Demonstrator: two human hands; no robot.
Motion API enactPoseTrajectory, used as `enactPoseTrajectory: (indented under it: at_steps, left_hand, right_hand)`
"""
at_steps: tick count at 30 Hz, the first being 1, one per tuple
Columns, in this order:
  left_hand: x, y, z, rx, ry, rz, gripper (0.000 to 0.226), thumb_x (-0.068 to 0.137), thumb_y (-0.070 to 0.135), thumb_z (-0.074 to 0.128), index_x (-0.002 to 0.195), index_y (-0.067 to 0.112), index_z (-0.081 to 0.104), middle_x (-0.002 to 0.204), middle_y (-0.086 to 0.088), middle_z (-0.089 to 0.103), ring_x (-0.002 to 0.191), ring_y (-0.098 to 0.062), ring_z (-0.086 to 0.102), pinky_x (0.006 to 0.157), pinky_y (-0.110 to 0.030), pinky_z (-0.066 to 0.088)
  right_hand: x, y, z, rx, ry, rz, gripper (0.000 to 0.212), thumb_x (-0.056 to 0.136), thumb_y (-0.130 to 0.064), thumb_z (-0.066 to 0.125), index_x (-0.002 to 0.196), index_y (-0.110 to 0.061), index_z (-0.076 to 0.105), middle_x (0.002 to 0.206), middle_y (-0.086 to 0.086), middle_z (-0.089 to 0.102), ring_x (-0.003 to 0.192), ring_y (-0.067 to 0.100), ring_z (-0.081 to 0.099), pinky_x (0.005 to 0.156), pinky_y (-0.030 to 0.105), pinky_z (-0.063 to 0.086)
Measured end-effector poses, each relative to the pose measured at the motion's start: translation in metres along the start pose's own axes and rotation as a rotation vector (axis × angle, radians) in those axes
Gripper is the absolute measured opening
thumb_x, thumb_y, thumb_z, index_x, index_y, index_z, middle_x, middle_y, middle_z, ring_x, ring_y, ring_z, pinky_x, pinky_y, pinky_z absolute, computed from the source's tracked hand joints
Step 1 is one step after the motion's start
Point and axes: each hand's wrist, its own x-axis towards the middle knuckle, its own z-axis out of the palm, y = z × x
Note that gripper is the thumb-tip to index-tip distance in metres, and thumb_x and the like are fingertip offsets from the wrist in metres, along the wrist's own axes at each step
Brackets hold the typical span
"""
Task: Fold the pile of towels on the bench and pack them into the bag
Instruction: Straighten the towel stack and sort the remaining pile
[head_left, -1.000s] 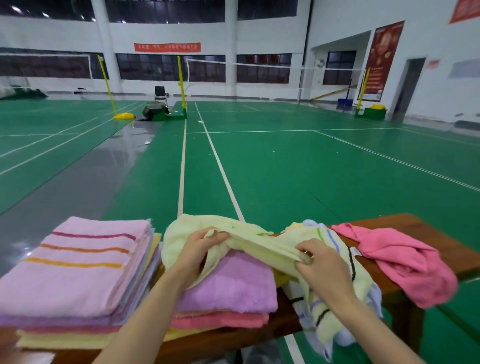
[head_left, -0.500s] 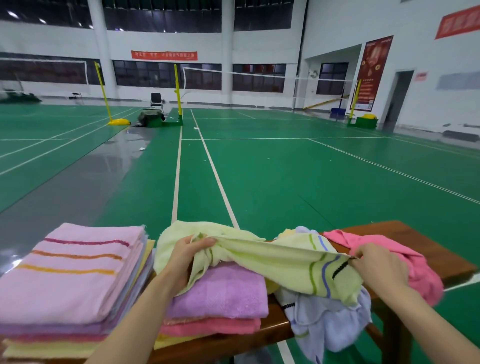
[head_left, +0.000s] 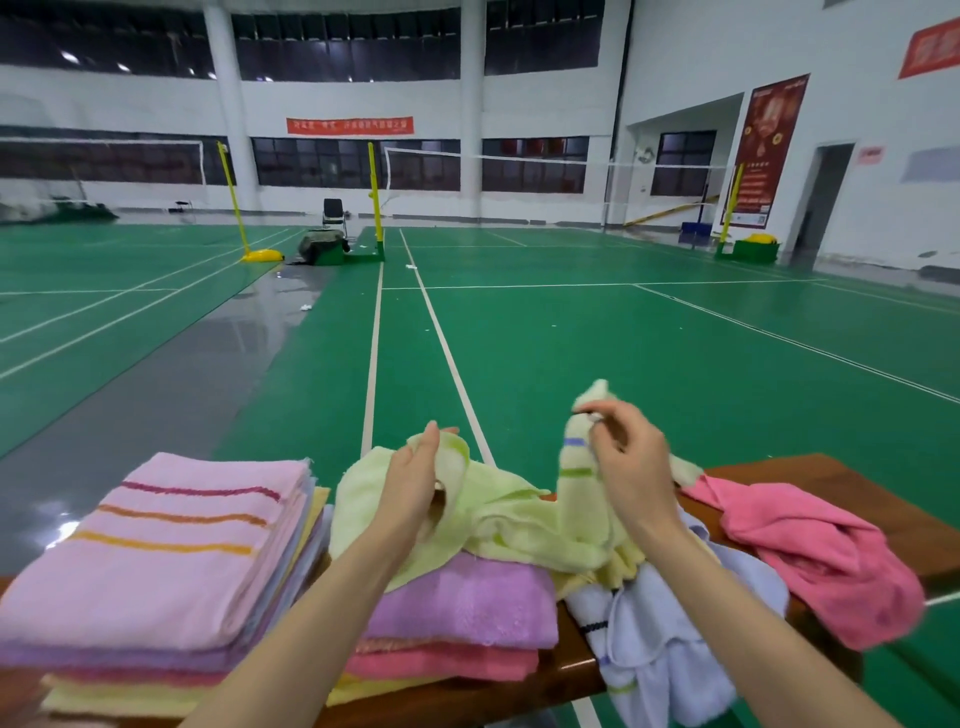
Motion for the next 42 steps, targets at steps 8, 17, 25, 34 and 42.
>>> enactPoseTrajectory:
  at_steps: [8,17,25,34,42]
  left_hand:
    - [0.000,0.019,0.018,-0.102,0.004,-0.076,0.054,0.100,0.046,0.024,0.079,0.019,0.065,0.073,-0.001,0.066,0.066,-0.012,0.060,0.054,-0.024,0.043]
    - [-0.005,0.025,0.025,-0.288,0.001,-0.091,0.058,0.099,0.047,0.026,0.072,0.012,0.064,0.059,0.001,0.067,0.067,-0.018,0.062,0.066,-0.029,0.049]
    - [-0.009,0.023,0.021,-0.195,-0.026,-0.074,0.042,0.094,0.045,0.044,0.085,0.010,0.065,0.078,-0.007,0.067,0.071,-0.019,0.062,0.063,-0.026,0.048]
    - [0.034,0.059,0.022,-0.220,0.155,-0.175,0.021,0.093,0.011,0.044,0.074,0.009,0.052,0.066,-0.007,0.052,0.058,-0.020,0.049,0.061,-0.030,0.039]
    - [0.059,0.128,0.029,-0.168,0.162,0.166,0.037,0.092,0.000,0.045,0.124,0.019,0.045,0.101,-0.009,0.055,0.078,-0.022,0.056,0.073,-0.037,0.048]
  right_hand:
    - [-0.023,-0.035,0.073,0.231,-0.364,-0.058,0.034,0.081,0.009,0.052,0.102,-0.015,0.063,0.094,-0.009,0.064,0.084,-0.008,0.057,0.078,0.008,0.042]
    - [-0.022,-0.035,0.074,0.550,-0.322,0.097,0.047,0.080,0.015,0.056,0.108,-0.023,0.055,0.103,-0.005,0.066,0.082,0.000,0.060,0.070,0.014,0.047]
    - [-0.023,-0.031,0.080,0.554,-0.453,0.104,0.040,0.088,0.012,0.048,0.110,-0.022,0.054,0.101,-0.005,0.071,0.099,0.011,0.066,0.079,0.022,0.052]
    - [-0.008,-0.025,0.060,0.420,-0.158,0.173,0.007,0.088,-0.018,0.063,0.087,-0.012,0.064,0.083,-0.001,0.065,0.078,0.011,0.058,0.067,0.011,0.044]
    - [0.006,-0.008,0.026,-0.350,-0.286,0.161,0.020,0.075,-0.019,0.065,0.067,-0.026,0.047,0.061,-0.009,0.050,0.061,0.013,0.048,0.052,0.027,0.032]
